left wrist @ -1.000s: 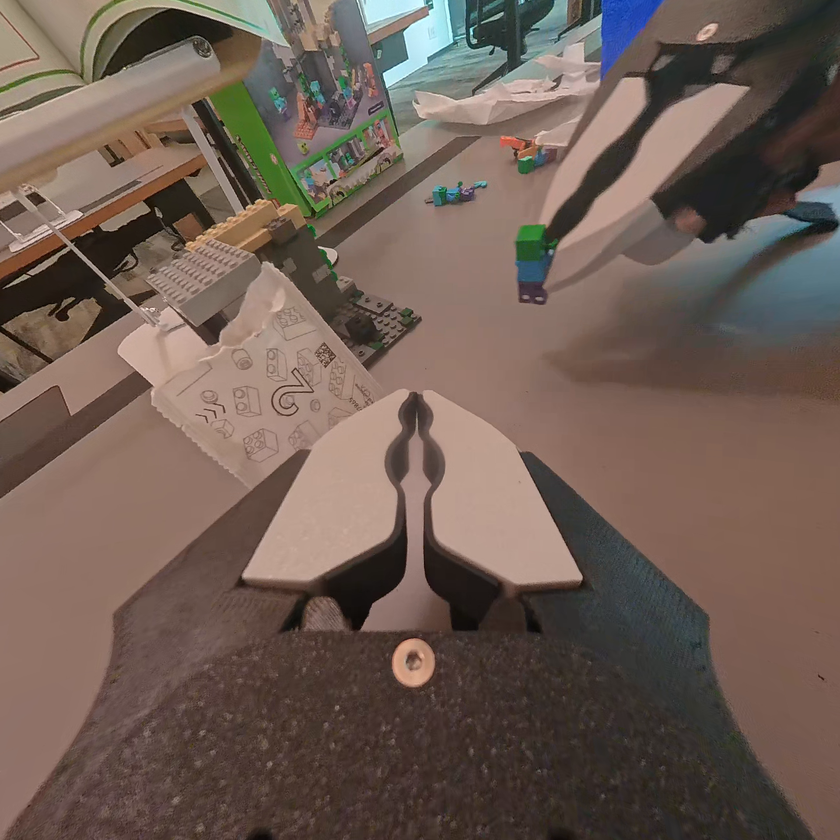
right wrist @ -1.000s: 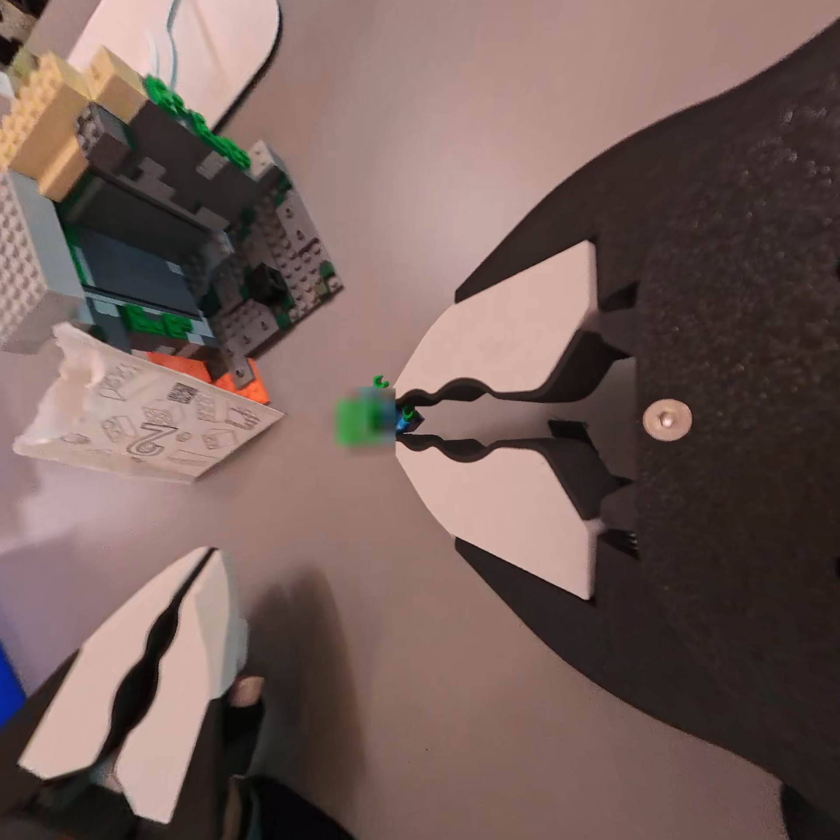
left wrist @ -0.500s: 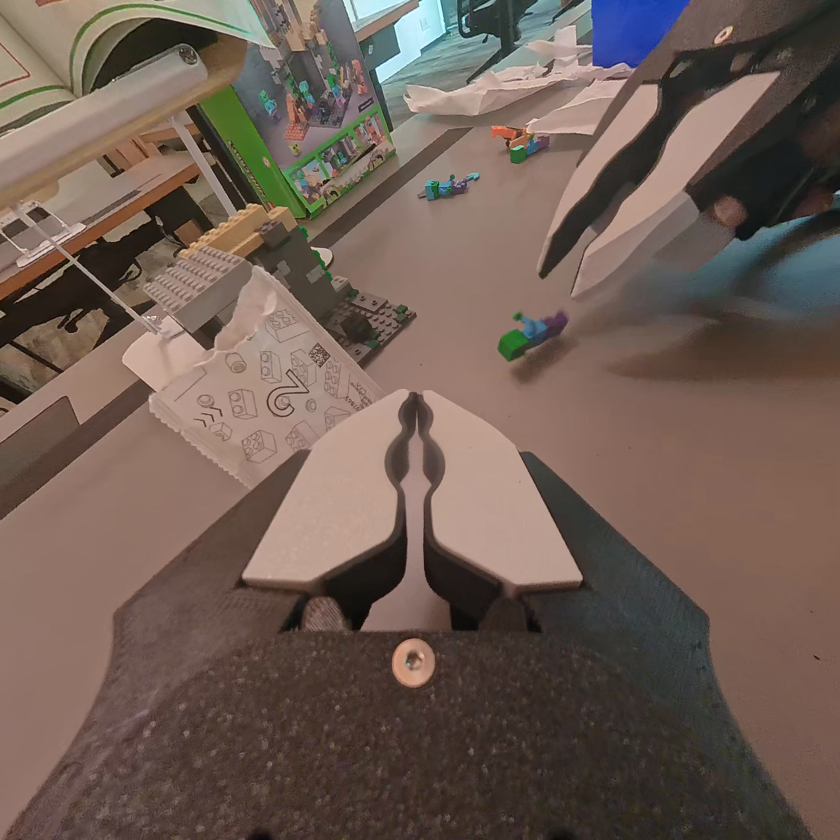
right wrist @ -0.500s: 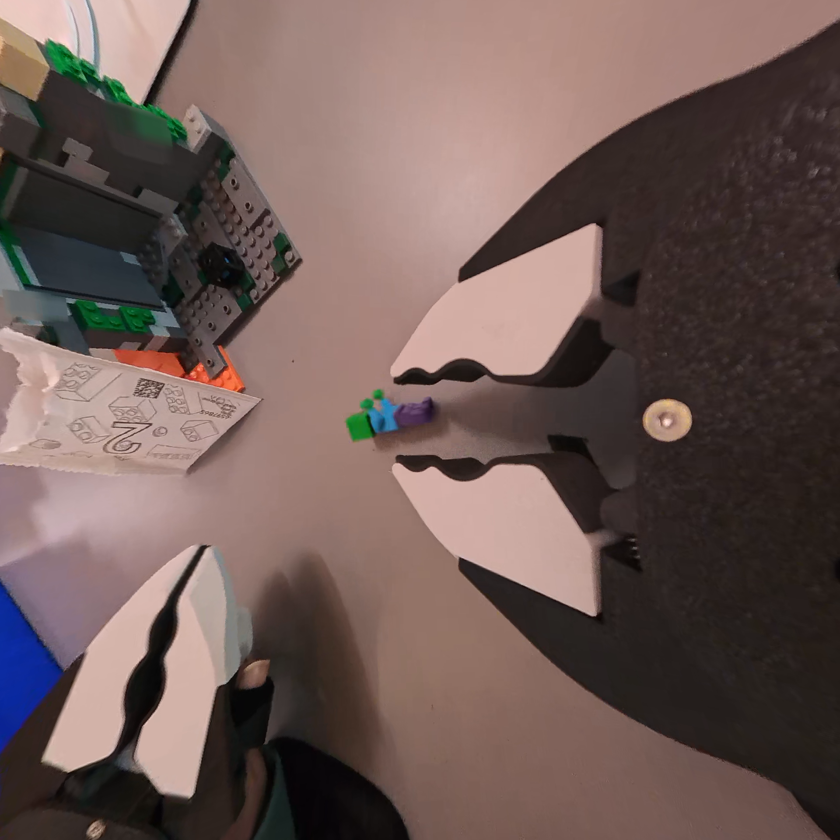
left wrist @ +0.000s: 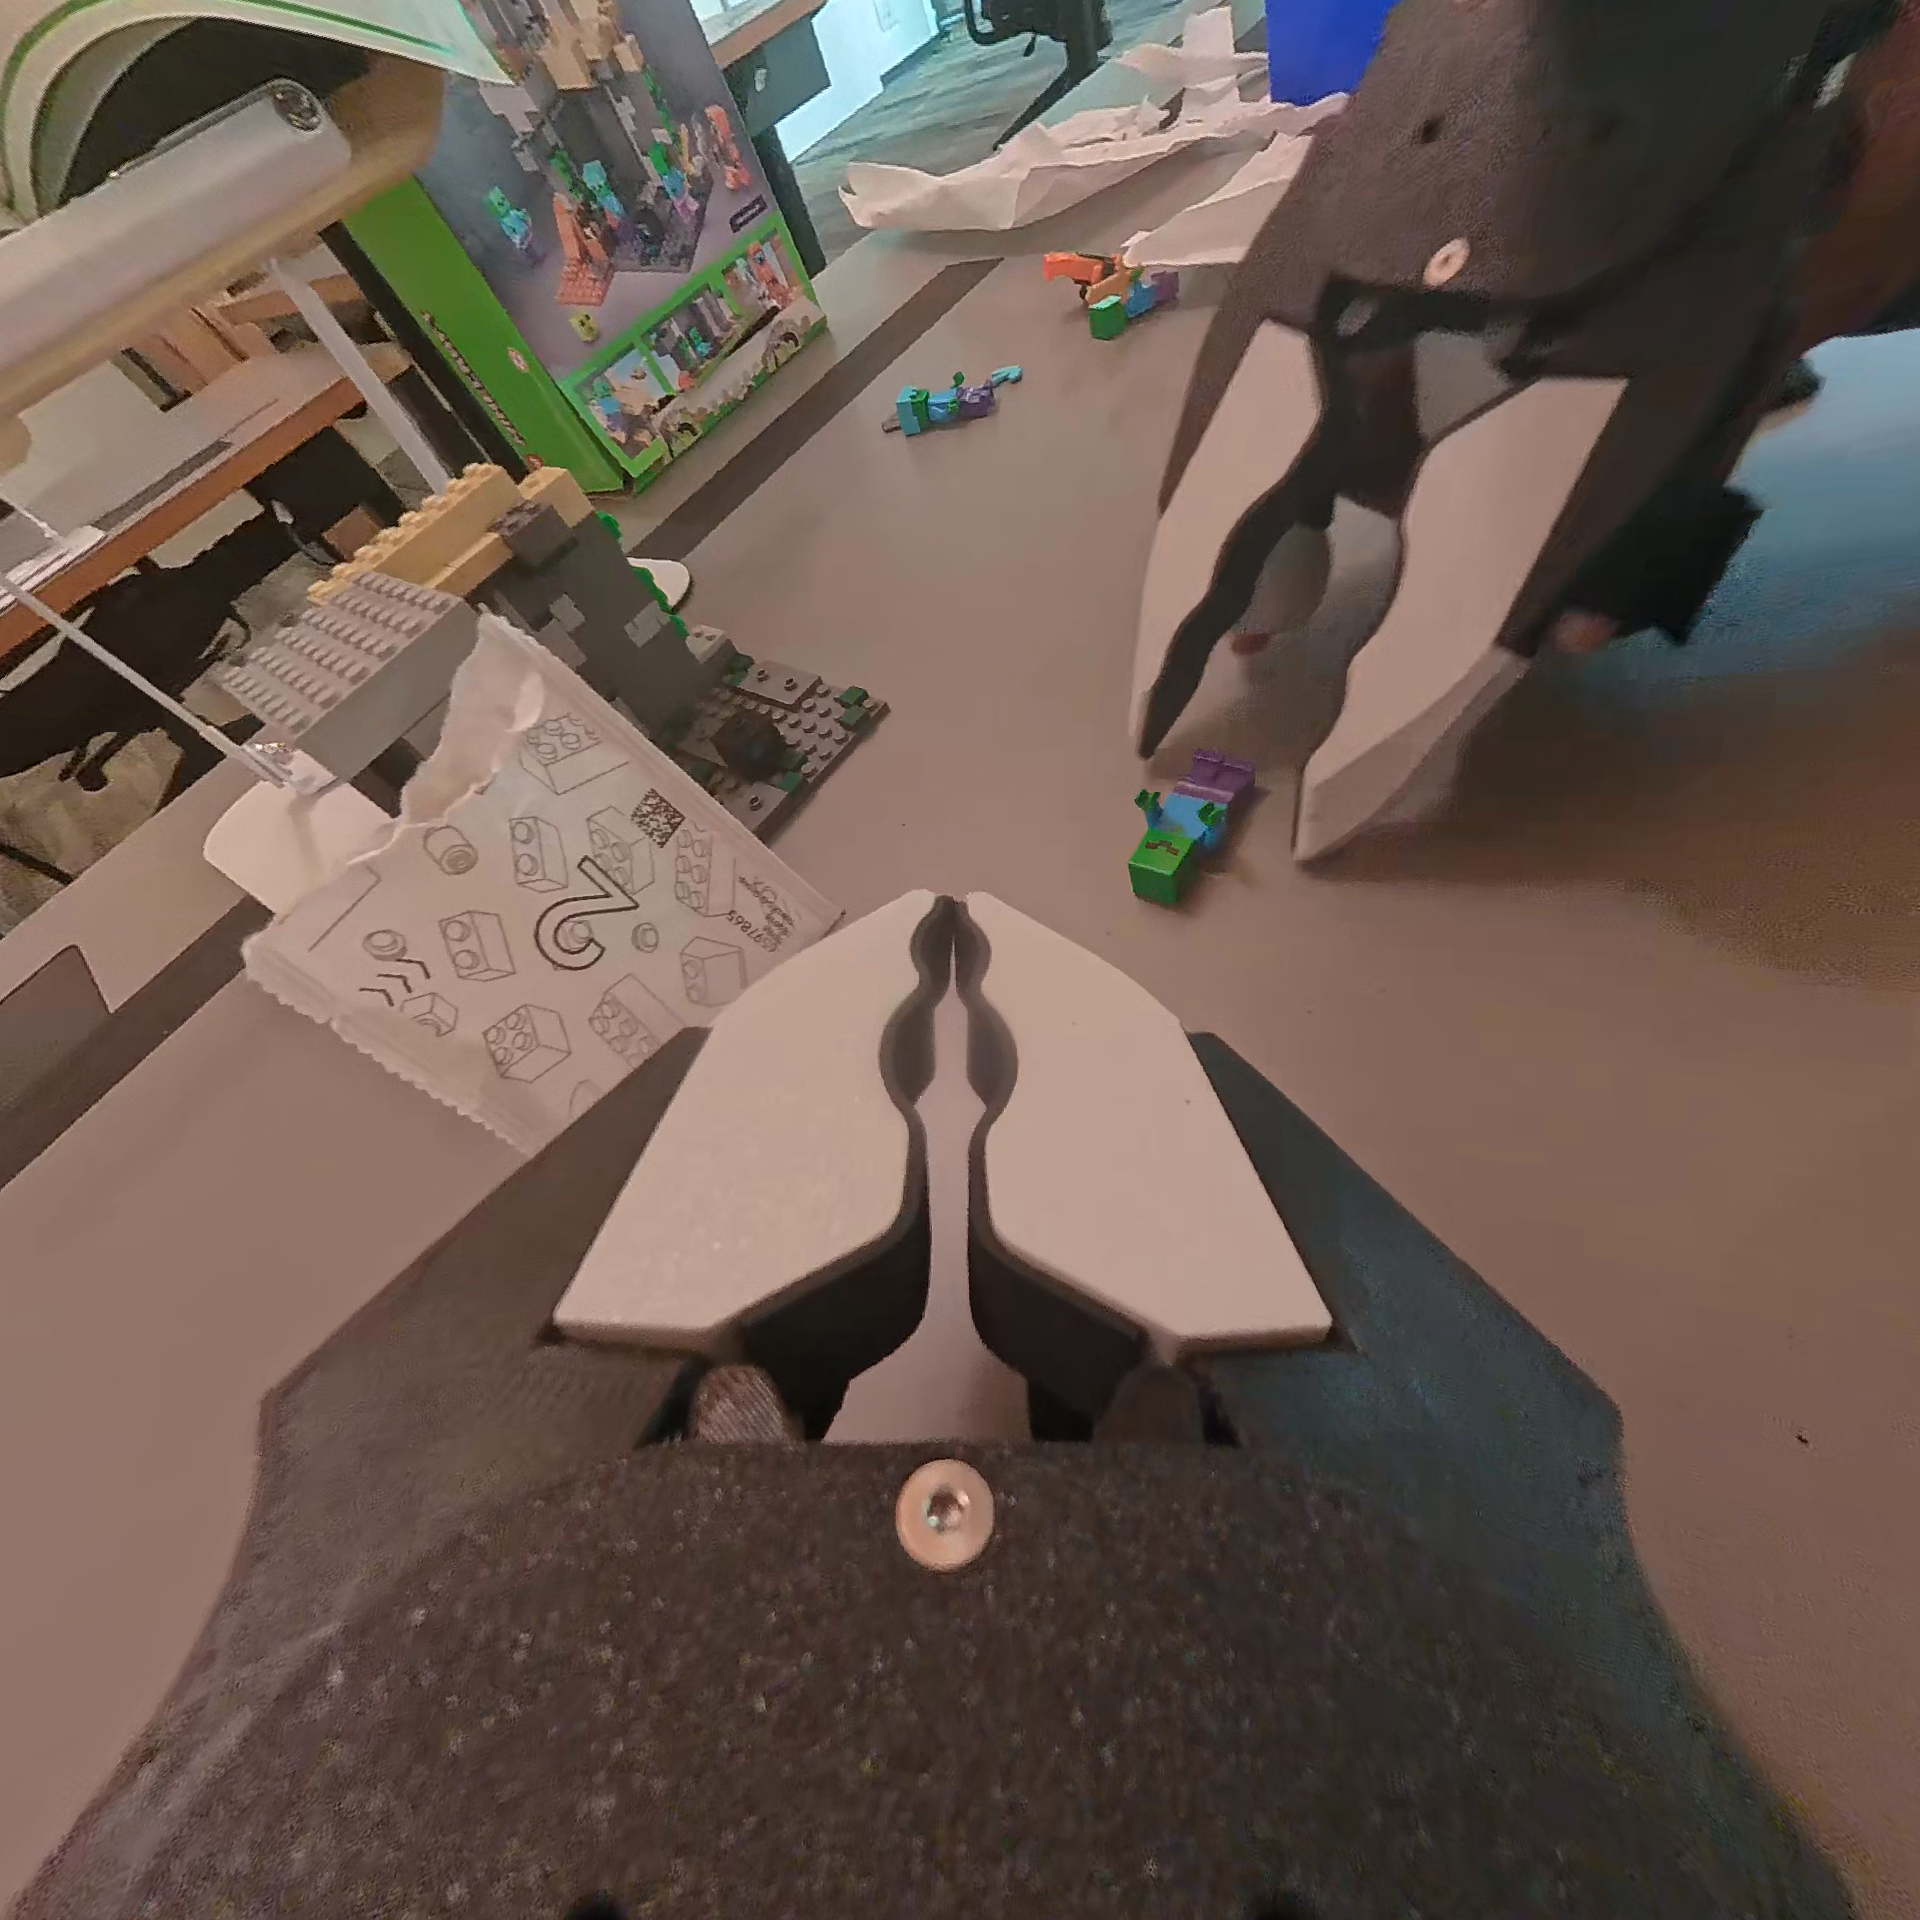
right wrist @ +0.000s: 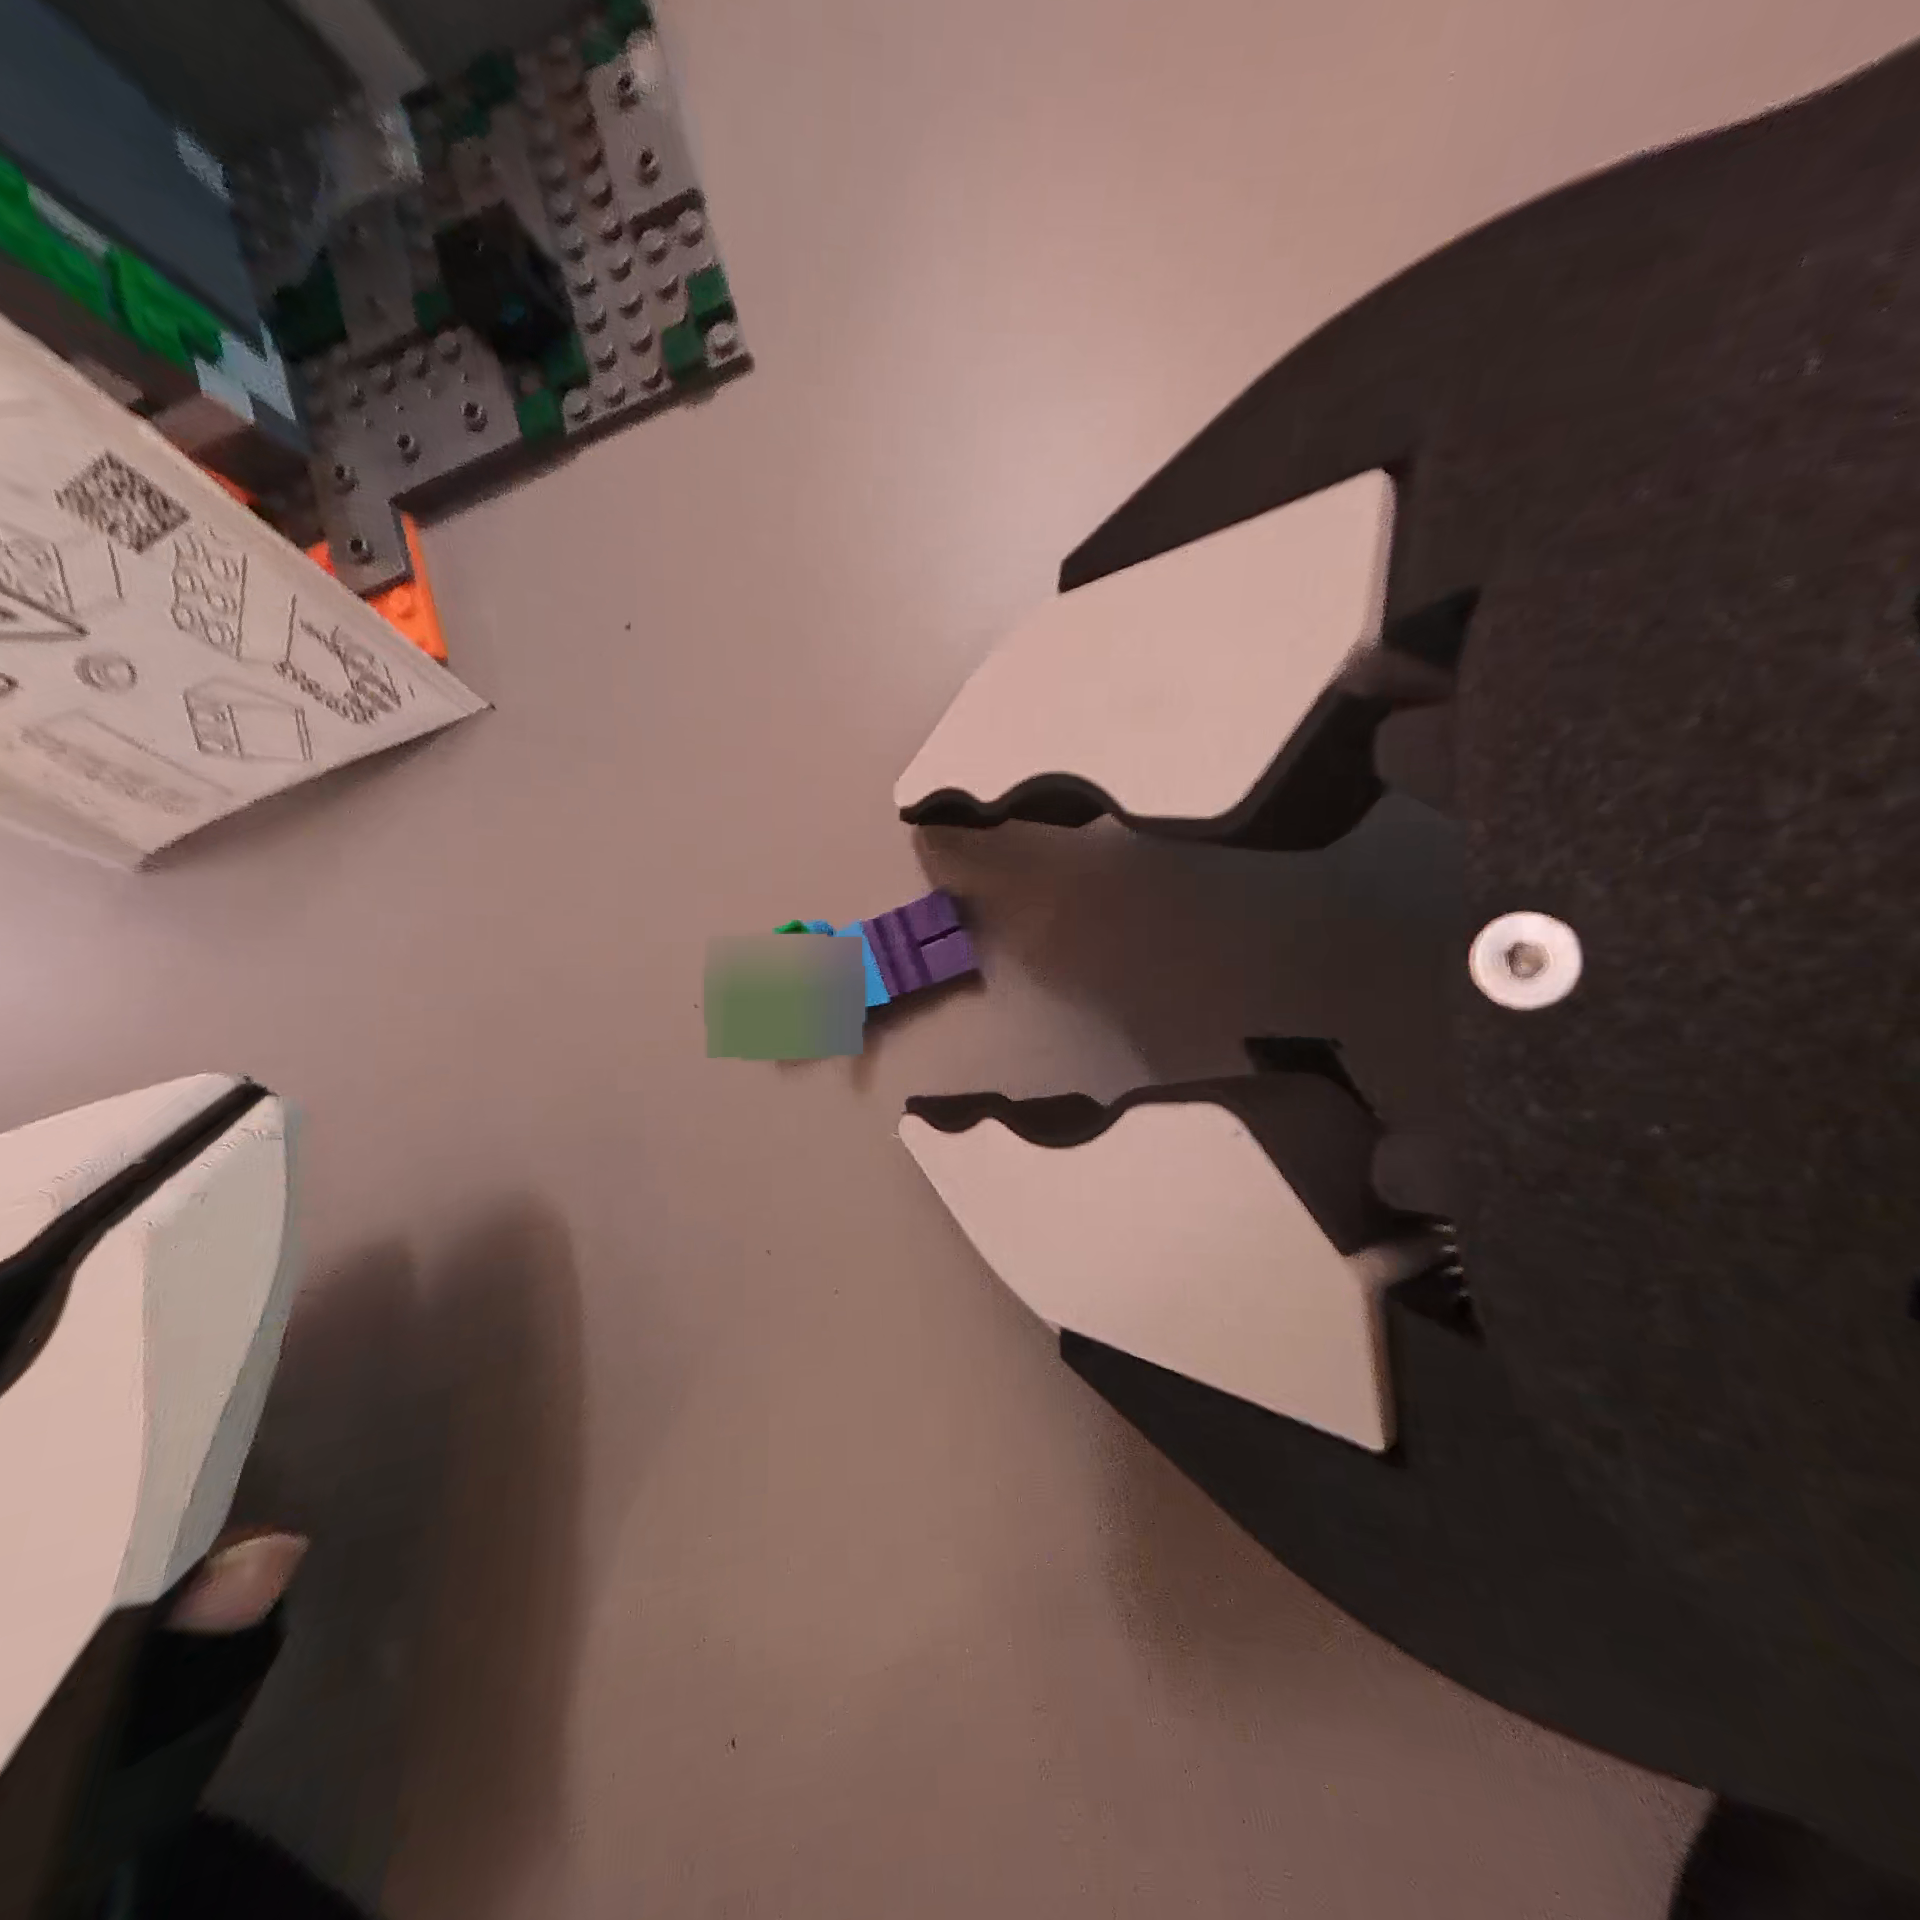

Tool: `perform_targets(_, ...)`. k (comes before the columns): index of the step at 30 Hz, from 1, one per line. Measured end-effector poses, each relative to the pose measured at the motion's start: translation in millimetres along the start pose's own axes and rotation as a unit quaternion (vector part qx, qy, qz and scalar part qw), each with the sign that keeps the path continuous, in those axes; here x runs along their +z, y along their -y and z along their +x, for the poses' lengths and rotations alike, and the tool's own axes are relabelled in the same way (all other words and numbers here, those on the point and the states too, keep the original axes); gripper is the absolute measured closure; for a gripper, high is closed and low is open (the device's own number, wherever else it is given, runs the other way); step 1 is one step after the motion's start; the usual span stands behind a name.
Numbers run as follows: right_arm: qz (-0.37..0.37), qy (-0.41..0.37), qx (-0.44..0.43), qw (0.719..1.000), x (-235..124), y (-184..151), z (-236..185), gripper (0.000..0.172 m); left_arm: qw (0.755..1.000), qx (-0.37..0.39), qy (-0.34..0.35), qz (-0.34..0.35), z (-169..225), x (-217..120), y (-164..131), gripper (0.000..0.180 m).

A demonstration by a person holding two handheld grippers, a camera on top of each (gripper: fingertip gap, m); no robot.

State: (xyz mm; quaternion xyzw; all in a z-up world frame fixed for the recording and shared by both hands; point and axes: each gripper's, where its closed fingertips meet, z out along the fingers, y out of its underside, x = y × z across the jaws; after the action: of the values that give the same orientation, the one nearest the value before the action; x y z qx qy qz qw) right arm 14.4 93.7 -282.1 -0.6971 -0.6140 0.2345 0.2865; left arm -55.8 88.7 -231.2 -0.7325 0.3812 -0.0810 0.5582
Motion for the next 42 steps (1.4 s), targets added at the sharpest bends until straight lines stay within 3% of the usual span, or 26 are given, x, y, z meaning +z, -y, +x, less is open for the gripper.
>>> perform_targets(1, 0.001, 0.007, -0.002, 1.000, 4.4, 3.0, -0.1, 0.123, 1.000, 0.001, -0.005, 0.001, 2.0, 0.4, 0.3, 0.180)
perform_targets(3, -0.004, 0.022, -0.007, 1.000, 8.3, 7.0, -2.4, 0.151, 1.000, -0.002, -0.022, 0.006, 7.1, 0.4, 1.7, 0.180)
perform_targets(4, -0.007, 0.021, -0.019, 1.000, 9.0, 8.1, -3.8, 0.152, 0.999, -0.006, -0.032, 0.009, 9.8, 0.2, 2.2, 0.180)
perform_targets(6, 0.009, 0.010, -0.048, 0.999, 8.0, 13.6, -7.7, 0.153, 0.998, -0.015, -0.065, 0.021, 18.6, -1.8, 6.6, 0.180)
perform_targets(11, 0.084, 0.007, -0.104, 0.991, -5.9, 33.4, -28.8, 0.156, 0.992, 0.025, -0.116, 0.051, 37.5, -8.0, 17.8, 0.152)
perform_targets(13, 0.097, 0.022, -0.124, 0.987, -9.6, 37.9, -41.3, 0.156, 0.988, 0.041, -0.136, 0.053, 47.6, -9.0, 17.9, 0.149)
perform_targets(17, 0.097, 0.032, -0.151, 0.983, -9.6, 38.7, -55.2, 0.156, 0.984, 0.088, -0.156, 0.016, 63.1, -6.1, 4.0, 0.152)
perform_targets(21, 0.096, 0.048, -0.158, 0.982, -12.7, 34.0, -60.4, 0.156, 0.978, 0.100, -0.182, 0.008, 73.2, -10.4, 2.6, 0.167)
perform_targets(32, 0.118, 0.115, -0.152, 0.975, -30.0, 37.3, -80.0, 0.157, 0.962, 0.074, -0.262, 0.033, 86.5, -28.4, 15.6, 0.167)
perform_targets(42, 0.136, 0.165, -0.109, 0.971, -34.8, 38.5, -80.4, 0.157, 0.955, 0.030, -0.291, 0.051, 86.4, -29.1, 20.4, 0.167)
